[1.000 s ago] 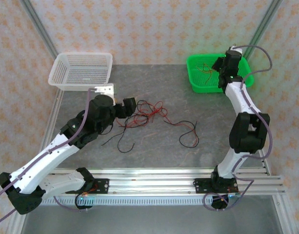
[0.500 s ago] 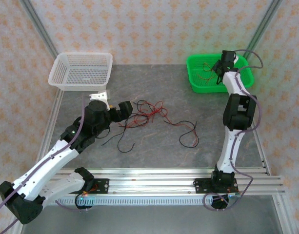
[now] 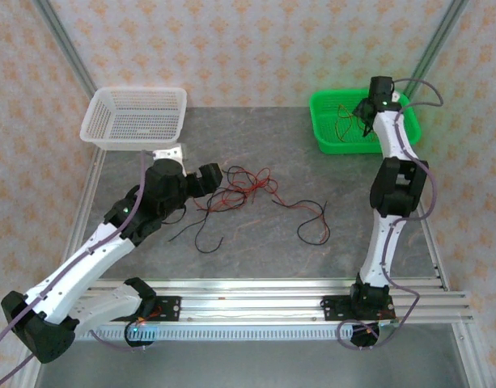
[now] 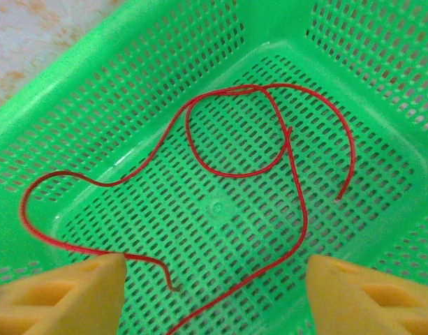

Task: Untangle the cables

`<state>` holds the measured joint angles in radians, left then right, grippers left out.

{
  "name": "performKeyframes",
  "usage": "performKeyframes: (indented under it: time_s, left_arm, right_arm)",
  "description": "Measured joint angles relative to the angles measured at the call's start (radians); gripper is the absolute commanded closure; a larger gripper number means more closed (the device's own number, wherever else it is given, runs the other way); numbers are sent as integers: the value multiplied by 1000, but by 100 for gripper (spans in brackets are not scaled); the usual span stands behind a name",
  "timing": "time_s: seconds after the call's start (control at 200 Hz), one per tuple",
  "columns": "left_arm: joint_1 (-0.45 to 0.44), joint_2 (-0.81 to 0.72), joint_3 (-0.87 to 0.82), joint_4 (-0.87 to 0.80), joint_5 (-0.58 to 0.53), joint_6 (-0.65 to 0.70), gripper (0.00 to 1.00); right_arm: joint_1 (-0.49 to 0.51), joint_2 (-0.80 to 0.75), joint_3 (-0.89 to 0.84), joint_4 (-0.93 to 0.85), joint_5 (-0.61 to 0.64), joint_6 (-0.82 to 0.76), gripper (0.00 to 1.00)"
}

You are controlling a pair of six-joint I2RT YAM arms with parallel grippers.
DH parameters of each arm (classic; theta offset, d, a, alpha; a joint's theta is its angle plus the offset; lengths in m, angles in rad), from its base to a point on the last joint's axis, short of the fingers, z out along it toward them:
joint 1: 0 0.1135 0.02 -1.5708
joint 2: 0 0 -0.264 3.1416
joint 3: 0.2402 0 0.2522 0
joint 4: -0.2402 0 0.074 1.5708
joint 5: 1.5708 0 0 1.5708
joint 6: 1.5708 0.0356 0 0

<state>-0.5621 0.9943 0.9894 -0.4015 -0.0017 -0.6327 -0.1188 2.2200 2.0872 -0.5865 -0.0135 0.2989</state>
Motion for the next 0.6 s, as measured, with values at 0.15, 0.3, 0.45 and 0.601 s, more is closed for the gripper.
performKeyframes:
  time_s: [0.15,0.3,0.45,0.601]
  left_arm:
    - [-2,43,0,-31,6,-8,16]
    - [-19,108,1,-63,2,-22,18]
    - [-21,193,0,-65,2,-32,25]
    - [-21,273,-2,-34,25,-60,32]
  right_arm:
    - [0,-167,-91,-13,-1,-16,32]
    - [18,-449,-309,10,0,-34,32]
    - [111,-755,-581,68,4,-40,32]
    - [212,-954,-790,96,-5,-38,33]
